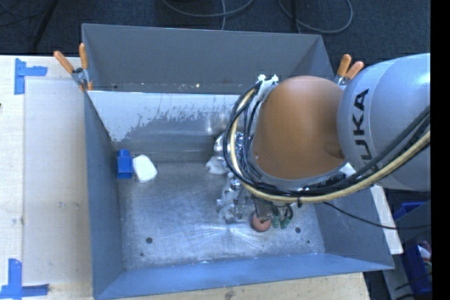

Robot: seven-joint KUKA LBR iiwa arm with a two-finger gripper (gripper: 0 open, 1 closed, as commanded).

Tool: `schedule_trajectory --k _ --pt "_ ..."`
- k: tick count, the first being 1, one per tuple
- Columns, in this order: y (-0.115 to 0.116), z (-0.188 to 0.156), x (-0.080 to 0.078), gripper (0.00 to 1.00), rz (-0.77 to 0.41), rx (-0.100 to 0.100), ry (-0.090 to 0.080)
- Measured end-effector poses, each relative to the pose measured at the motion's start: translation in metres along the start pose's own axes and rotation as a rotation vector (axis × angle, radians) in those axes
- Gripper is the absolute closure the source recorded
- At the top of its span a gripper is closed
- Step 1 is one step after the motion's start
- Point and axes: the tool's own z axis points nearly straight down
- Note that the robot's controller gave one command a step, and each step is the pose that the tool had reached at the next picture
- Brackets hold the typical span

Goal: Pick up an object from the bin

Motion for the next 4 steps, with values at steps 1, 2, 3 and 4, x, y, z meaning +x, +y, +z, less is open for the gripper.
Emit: schedule_trajectory --k 1,2,3,4 --pt "-0.006 0.02 0.0 1.0 -0.079 -0.001 -0.007" --pt "-0.017 0.049 0.003 1.0 -0.101 0.002 0.006" --pt "-0.015 0.058 0.002 1.0 0.075 0.001 0.001" --pt "-0.035 0.063 -0.004 1.0 -0.235 0.001 0.001"
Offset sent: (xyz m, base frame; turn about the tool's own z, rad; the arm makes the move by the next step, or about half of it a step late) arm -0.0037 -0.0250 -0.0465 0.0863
